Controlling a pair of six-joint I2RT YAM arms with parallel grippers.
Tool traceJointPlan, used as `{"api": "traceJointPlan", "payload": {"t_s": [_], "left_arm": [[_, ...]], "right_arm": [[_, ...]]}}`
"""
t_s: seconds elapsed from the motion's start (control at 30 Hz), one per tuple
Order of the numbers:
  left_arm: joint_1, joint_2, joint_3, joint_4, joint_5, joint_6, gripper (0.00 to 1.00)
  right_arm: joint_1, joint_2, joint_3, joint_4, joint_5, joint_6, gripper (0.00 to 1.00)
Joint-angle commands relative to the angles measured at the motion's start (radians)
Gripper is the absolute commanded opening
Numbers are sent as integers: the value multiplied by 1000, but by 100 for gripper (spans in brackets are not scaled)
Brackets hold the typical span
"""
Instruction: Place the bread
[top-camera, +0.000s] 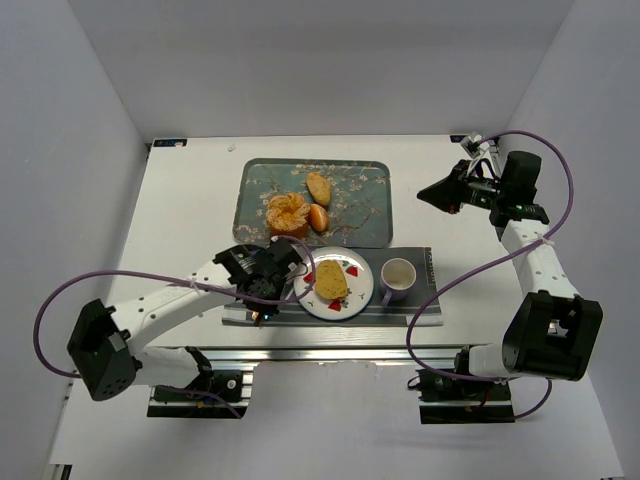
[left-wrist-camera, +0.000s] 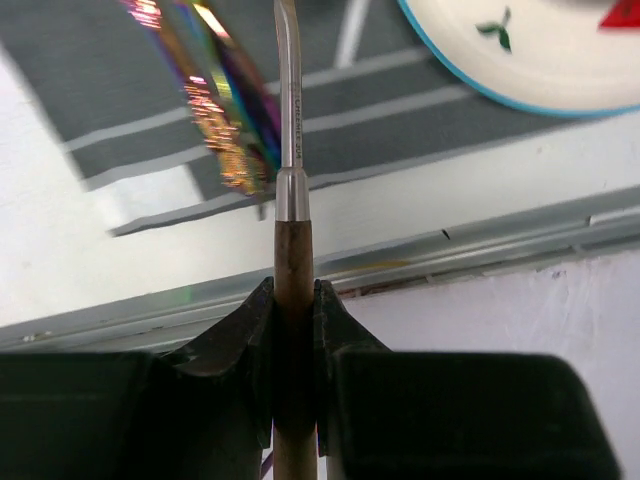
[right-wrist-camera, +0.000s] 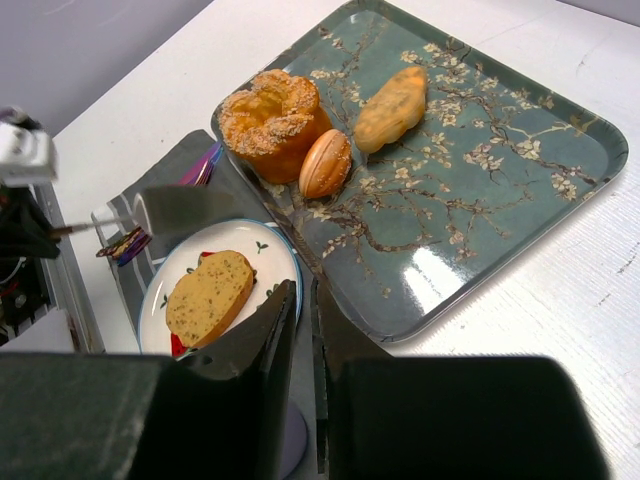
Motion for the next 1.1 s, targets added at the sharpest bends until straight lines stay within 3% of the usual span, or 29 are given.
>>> {"api": "traceJointPlan", "payload": {"t_s": [0.0, 0.1, 0.27, 0.4, 0.47, 0.63, 0.83, 0.93, 1.0, 1.03, 1.07], "left_arm": [[0, -97, 80, -79, -167, -80, 0], [75, -173, 78, -66, -169, -137, 0], [500, -301, -27, 141, 96, -69, 0], [841, -234, -108, 287, 296, 50, 0], [955, -189, -145, 420, 423, 75, 0], [1085, 40, -153, 626, 543, 136, 0], [1123, 199, -45, 582, 531, 254, 1], [1134, 228, -28, 548, 502, 264, 18], [1142, 215, -39, 542, 467, 250, 50], [1142, 207, -44, 536, 459, 245, 60], [1143, 184, -54, 534, 454, 239, 73]], "right_arm": [[-8, -36, -7, 13, -23, -8, 17], [-8, -31, -9, 16, -26, -8, 17], [-8, -28, -4, 11, -33, -23, 17], [-8, -26, 8, -25, -36, -65, 17], [-8, -22, 23, -51, -58, -92, 18], [-8, -26, 39, -140, -110, -217, 27], [-8, -42, 36, -188, -90, -277, 29], [-8, -43, 28, -186, -87, -272, 31], [-8, -46, 30, -193, -83, -272, 41], [-8, -49, 30, -197, -75, -277, 46], [-8, -51, 30, -200, -73, -281, 60]]}}
